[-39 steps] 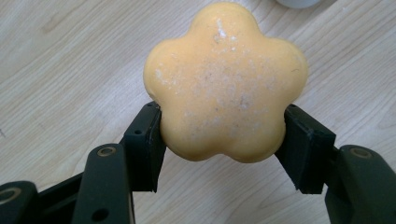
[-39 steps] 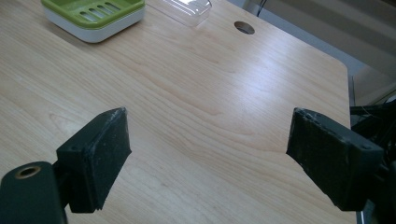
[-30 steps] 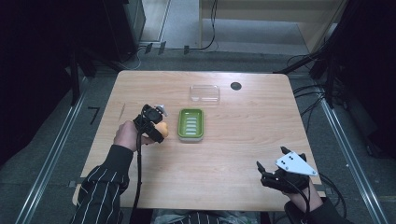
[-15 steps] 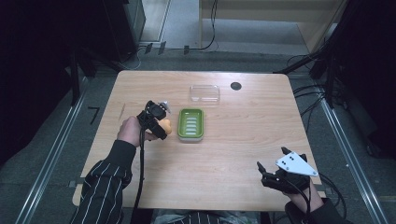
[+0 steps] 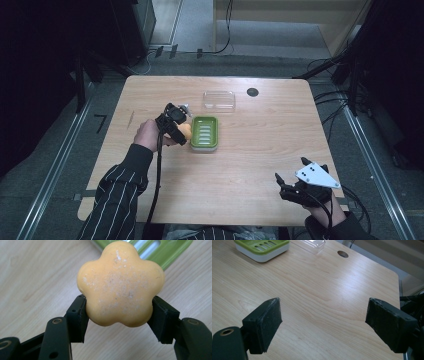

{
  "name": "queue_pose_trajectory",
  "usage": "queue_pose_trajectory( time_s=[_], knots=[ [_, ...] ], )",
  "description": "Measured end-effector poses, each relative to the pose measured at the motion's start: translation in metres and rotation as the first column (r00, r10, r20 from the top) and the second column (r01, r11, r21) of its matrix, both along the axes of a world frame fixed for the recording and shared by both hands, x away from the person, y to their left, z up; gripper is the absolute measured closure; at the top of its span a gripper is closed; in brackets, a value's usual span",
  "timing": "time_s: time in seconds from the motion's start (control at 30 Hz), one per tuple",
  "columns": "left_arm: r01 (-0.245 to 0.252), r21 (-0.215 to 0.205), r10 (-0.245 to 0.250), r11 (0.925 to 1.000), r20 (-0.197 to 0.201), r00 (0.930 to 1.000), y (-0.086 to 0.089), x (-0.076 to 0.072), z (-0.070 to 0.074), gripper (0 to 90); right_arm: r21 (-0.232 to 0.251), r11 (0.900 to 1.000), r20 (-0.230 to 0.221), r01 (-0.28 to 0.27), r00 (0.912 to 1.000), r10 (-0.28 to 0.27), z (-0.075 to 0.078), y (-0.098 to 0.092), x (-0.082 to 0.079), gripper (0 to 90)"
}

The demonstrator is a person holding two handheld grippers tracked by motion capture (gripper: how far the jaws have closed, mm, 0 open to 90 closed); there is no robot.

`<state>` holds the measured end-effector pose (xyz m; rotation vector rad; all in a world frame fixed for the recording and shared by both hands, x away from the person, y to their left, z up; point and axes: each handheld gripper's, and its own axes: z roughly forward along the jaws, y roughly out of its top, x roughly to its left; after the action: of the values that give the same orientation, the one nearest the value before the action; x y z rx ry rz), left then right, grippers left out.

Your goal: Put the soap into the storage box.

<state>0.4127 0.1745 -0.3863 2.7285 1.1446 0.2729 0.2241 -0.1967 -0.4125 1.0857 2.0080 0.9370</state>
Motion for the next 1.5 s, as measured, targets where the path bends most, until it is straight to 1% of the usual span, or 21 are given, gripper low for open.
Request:
queue_pose_trajectory(
  time_s=[0.03, 0.07, 0.23, 0.3, 0.33, 0.37, 0.4, 0.5, 0.57, 0.6, 0.73, 0.83, 0.9, 0.97, 1.0, 1.07, 1.1, 1.2, 1.33, 1.37, 1.5],
  knots=[
    [0.012, 0.007, -0.012, 0.9999, -0.004, 0.9999, -0.003, 0.002, 0.002, 39.5, 0.001, 1.0, -0.001, 0.001, 1.0, -0.001, 0.0, 0.0, 0.0, 13.7],
    [0.01, 0.001, -0.01, 1.0, 0.0, 1.0, -0.005, 0.003, 0.003, 39.4, 0.001, 1.0, -0.001, 0.0, 1.0, 0.0, 0.0, 0.0, 0.0, 13.7],
    [0.038, 0.007, -0.038, 0.9993, 0.001, 0.9993, -0.012, 0.005, 0.005, 39.5, 0.0, 1.0, -0.001, -0.001, 1.0, 0.001, 0.0, 0.0, 0.0, 13.7],
    [0.043, 0.003, -0.043, 0.9991, 0.004, 0.9991, -0.015, 0.005, 0.006, 39.5, -0.003, 1.0, -0.002, -0.004, 1.0, 0.004, 0.0, 0.001, 0.0, 13.7],
    [0.052, 0.013, -0.052, 0.9986, -0.001, 0.9986, -0.016, 0.006, 0.007, 39.5, -0.005, 1.0, -0.001, -0.005, 1.0, 0.005, 0.0, 0.001, 0.0, 13.7],
    [0.051, 0.007, -0.051, 0.9987, 0.004, 0.9987, -0.017, 0.006, 0.006, 39.5, -0.006, 1.0, -0.001, -0.006, 1.0, 0.006, 0.0, 0.001, 0.0, 13.7],
    [0.058, 0.012, -0.058, 0.9982, 0.005, 0.9983, -0.018, 0.006, 0.007, 39.5, -0.007, 1.0, 0.0, -0.006, 1.0, 0.006, 0.0, 0.001, 0.0, 13.7],
    [0.063, 0.008, -0.063, 0.998, 0.01, 0.998, -0.021, 0.006, 0.007, 39.4, -0.006, 1.0, -0.002, -0.006, 1.0, 0.006, 0.0, 0.001, 0.0, 13.8],
    [0.067, 0.011, -0.067, 0.9977, 0.005, 0.9977, -0.021, 0.007, 0.007, 39.4, -0.009, 1.0, -0.004, -0.007, 1.0, 0.007, 0.0, 0.002, 0.0, 13.7],
    [0.072, 0.01, -0.072, 0.9974, 0.009, 0.9974, -0.023, 0.007, 0.007, 39.4, -0.011, 1.0, -0.002, -0.006, 1.0, 0.006, 0.0, 0.001, 0.0, 13.7],
    [0.079, 0.012, -0.079, 0.9968, -0.002, 0.9968, -0.024, 0.009, 0.006, 39.4, -0.008, 1.0, -0.004, -0.001, 1.0, 0.001, 0.001, 0.001, -0.001, 13.7],
    [0.079, 0.008, -0.079, 0.9969, 0.001, 0.9969, -0.025, 0.009, 0.005, 39.5, -0.013, 1.0, -0.003, 0.0, 1.0, 0.0, 0.001, 0.0, -0.002, 13.7],
    [0.087, 0.016, -0.087, 0.996, -0.001, 0.9962, -0.026, 0.01, 0.005, 39.5, -0.011, 1.0, -0.004, 0.003, 1.0, -0.003, 0.001, -0.001, -0.002, 13.7],
    [0.084, 0.017, -0.084, 0.9963, -0.004, 0.9964, -0.028, 0.011, 0.004, 39.4, -0.008, 1.0, -0.003, 0.006, 1.0, -0.006, 0.001, -0.001, -0.003, 13.7],
    [0.088, 0.013, -0.088, 0.996, 0.001, 0.9961, -0.028, 0.012, 0.004, 39.4, -0.006, 1.0, -0.003, 0.007, 1.0, -0.007, 0.001, -0.001, -0.003, 13.8],
    [0.089, 0.014, -0.089, 0.996, -0.005, 0.996, -0.03, 0.012, 0.004, 39.4, -0.007, 1.0, -0.004, 0.008, 1.0, -0.008, 0.001, -0.001, -0.003, 13.7],
    [0.099, 0.015, -0.099, 0.9949, -0.006, 0.995, -0.032, 0.013, 0.003, 39.4, -0.008, 1.0, -0.004, 0.007, 1.0, -0.007, 0.001, -0.001, -0.003, 13.7],
    [0.109, 0.02, -0.108, 0.9939, -0.014, 0.994, -0.034, 0.015, 0.003, 39.4, -0.007, 1.0, -0.005, 0.011, 0.9999, -0.011, 0.0, -0.001, -0.003, 13.7],
    [0.113, 0.016, -0.113, 0.9934, -0.011, 0.9935, -0.037, 0.017, 0.003, 39.4, -0.013, 1.0, -0.006, 0.011, 0.9999, -0.011, 0.0, -0.002, -0.004, 13.7],
    [0.117, 0.013, -0.117, 0.993, -0.018, 0.993, -0.039, 0.019, 0.003, 39.4, -0.009, 1.0, -0.007, 0.014, 0.9999, -0.014, 0.0, -0.003, -0.004, 13.7],
    [0.128, 0.013, -0.128, 0.9916, -0.023, 0.9915, -0.044, 0.023, -0.001, 39.4, -0.008, 1.0, -0.006, 0.017, 0.9998, -0.017, 0.0, -0.004, -0.005, 13.7]
  ],
)
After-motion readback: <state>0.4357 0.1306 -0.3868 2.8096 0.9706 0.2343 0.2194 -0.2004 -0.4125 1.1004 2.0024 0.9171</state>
